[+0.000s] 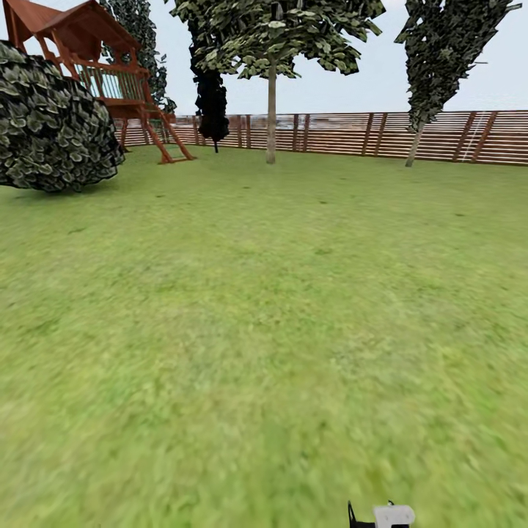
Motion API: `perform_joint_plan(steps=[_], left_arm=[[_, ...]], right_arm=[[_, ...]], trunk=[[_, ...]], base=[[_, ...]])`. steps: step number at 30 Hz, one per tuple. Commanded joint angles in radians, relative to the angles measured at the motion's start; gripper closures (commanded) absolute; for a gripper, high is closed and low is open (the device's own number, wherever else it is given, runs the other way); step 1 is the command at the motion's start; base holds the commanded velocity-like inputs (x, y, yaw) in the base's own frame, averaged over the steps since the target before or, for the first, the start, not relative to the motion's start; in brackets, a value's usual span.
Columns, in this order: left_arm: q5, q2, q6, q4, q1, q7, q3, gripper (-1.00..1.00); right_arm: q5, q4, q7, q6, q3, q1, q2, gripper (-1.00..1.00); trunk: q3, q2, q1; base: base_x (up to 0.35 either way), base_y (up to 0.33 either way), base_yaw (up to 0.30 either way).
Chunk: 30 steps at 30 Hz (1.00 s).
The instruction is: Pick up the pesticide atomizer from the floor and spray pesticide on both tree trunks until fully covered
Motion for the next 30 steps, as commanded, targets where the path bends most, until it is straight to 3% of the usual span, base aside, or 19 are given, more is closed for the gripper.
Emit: perform_joint_plan(steps=[1, 30], left_arm=[[-0.010, 0.000, -0.004, 0.001, -0.001, 0.002, 0.007, 1.00], [-0.010, 0.000, -0.003, 0.001, -0.001, 0.002, 0.007, 1.00]], right_arm=[[0.005, 0.000, -0.010, 0.000, 0.008, -0.001, 0.000, -1.00], [0.005, 0.001, -0.010, 0.000, 0.008, -0.001, 0.000, -1.00]], trunk=[[-0.001, 0.000, 0.000], [-0.001, 0.000, 0.000]], base=[[0.339, 0.000, 0.000], [0.339, 0.000, 0.000]])
